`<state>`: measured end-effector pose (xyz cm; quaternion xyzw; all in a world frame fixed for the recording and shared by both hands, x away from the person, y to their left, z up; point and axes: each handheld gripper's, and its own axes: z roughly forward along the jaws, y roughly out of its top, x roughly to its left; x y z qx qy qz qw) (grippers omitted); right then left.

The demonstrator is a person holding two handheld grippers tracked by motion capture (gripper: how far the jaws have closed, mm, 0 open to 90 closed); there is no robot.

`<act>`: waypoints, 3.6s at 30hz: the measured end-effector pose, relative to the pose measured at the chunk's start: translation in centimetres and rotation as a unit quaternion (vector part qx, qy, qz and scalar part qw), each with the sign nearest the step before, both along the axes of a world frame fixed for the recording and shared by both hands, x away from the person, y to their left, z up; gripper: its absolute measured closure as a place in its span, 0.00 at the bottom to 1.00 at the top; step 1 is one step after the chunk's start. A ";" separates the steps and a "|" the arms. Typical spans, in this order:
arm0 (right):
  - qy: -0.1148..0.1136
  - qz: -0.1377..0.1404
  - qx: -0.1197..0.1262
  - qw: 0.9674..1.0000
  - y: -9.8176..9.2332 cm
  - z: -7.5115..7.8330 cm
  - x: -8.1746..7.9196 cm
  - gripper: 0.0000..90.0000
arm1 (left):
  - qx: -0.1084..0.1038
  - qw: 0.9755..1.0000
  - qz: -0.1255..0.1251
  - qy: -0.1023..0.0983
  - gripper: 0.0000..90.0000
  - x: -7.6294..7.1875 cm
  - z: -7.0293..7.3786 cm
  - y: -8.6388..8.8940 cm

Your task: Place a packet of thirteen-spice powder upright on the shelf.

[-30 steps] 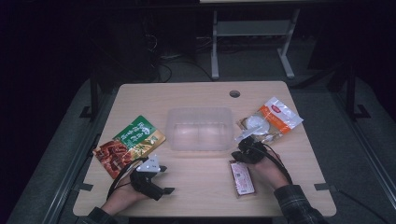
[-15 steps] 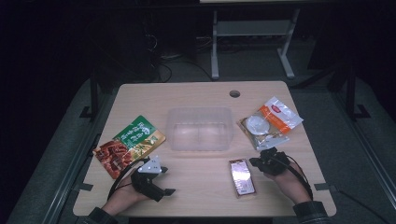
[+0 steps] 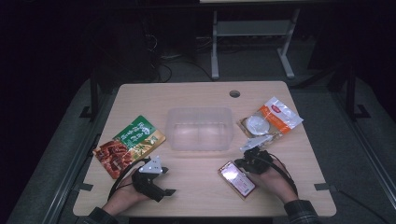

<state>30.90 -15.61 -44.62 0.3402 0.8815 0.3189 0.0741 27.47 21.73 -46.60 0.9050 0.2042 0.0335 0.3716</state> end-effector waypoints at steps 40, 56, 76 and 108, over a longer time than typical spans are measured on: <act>-0.005 0.144 0.029 0.989 -2.5 -0.1 -5.1 0.20 | 0.000 1.000 -0.014 0.004 0.15 -0.2 -0.2 -0.2; -0.018 0.180 -0.025 0.983 -1.4 -1.6 -4.7 0.33 | -0.004 1.000 -0.024 -0.002 0.15 -0.4 0.0 -0.3; -0.026 0.189 -0.010 0.982 -1.4 -0.9 -4.5 0.35 | -0.011 0.999 -0.032 -0.013 0.15 -0.3 0.4 -0.1; -0.067 0.300 0.046 0.951 5.0 1.5 -2.1 0.35 | -0.058 0.988 -0.143 -0.029 0.14 1.0 3.4 -3.5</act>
